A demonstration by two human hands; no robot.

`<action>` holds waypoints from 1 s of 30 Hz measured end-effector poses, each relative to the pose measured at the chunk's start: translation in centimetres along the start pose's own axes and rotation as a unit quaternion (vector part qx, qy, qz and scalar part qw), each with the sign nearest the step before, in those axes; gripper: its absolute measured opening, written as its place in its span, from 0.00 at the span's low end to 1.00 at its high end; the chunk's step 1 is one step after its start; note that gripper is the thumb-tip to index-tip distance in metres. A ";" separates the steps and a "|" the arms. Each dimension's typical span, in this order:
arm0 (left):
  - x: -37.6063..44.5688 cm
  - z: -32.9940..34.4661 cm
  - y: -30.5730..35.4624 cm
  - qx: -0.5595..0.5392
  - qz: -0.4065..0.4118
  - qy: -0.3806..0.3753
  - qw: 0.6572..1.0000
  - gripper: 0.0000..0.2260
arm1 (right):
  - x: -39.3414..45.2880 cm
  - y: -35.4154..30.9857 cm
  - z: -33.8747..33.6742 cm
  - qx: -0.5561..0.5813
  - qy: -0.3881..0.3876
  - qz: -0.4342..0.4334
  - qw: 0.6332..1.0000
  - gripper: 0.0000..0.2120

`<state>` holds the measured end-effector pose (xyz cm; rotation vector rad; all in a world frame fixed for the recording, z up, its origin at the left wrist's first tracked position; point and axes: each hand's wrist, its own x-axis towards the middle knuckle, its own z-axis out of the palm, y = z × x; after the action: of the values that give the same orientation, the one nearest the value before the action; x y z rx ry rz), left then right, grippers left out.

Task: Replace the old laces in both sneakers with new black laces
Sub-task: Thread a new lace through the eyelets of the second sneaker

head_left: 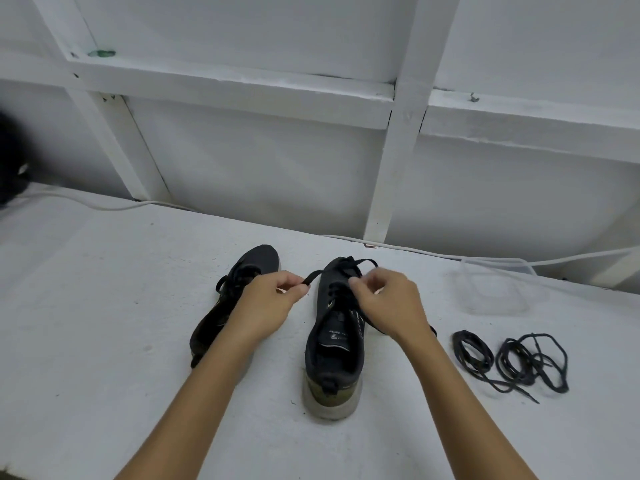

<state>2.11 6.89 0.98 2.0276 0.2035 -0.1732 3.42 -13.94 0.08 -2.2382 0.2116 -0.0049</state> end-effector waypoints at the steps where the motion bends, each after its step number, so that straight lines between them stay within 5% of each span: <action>1: 0.1 0.5 -0.2 -0.021 -0.004 0.013 1.000 0.05 | -0.7 -0.5 0.3 -0.003 -0.044 0.016 0.999 0.17; 3: 0.2 1.4 -0.6 -0.071 -0.021 0.018 0.997 0.05 | -1.4 -0.9 1.0 -0.015 -0.109 0.044 0.993 0.21; 9: -0.1 3.0 -1.9 -0.200 -0.045 -0.011 0.979 0.04 | -1.3 -0.6 0.7 0.096 -0.224 0.109 0.964 0.06; 30: -0.2 4.2 -2.8 -0.006 0.104 0.033 0.994 0.01 | -1.6 0.2 1.0 0.147 -0.212 0.109 0.960 0.09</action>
<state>1.14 4.33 -3.28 2.0294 0.0338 0.0257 1.91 -13.03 -0.58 -1.8573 0.2050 0.5243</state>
